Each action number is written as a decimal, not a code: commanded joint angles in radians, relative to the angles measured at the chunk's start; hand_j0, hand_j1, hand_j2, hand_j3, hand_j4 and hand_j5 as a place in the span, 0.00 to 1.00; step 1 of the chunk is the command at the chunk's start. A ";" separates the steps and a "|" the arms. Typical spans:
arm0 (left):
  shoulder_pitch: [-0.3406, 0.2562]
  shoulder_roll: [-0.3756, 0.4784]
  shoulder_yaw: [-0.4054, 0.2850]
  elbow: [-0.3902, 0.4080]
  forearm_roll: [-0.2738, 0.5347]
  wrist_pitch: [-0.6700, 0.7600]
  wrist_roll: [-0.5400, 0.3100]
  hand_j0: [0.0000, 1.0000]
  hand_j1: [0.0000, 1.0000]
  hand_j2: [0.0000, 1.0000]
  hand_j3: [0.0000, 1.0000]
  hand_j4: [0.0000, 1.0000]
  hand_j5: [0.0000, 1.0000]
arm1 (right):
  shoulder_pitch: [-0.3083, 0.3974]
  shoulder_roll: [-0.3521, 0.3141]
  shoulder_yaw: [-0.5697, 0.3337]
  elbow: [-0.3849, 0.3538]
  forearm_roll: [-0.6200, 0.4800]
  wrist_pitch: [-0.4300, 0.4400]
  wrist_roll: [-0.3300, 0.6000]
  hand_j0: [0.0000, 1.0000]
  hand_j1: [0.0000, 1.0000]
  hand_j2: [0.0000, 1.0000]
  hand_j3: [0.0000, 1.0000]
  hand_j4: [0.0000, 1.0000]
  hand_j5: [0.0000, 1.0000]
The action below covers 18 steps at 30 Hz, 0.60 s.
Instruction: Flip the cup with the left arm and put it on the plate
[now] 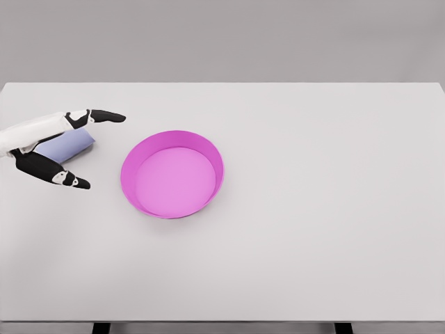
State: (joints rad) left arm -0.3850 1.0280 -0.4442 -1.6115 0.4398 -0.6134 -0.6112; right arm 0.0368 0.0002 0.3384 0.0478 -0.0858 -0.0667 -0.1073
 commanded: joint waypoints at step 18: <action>-0.005 -0.019 0.001 -0.031 0.085 0.225 0.000 1.00 1.00 1.00 1.00 1.00 1.00 | 0.000 0.000 -0.001 0.001 0.000 0.001 0.000 1.00 1.00 1.00 1.00 1.00 1.00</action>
State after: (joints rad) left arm -0.3896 1.0095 -0.4417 -1.6134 0.5163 -0.4917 -0.6112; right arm 0.0368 0.0002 0.3375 0.0489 -0.0857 -0.0660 -0.1075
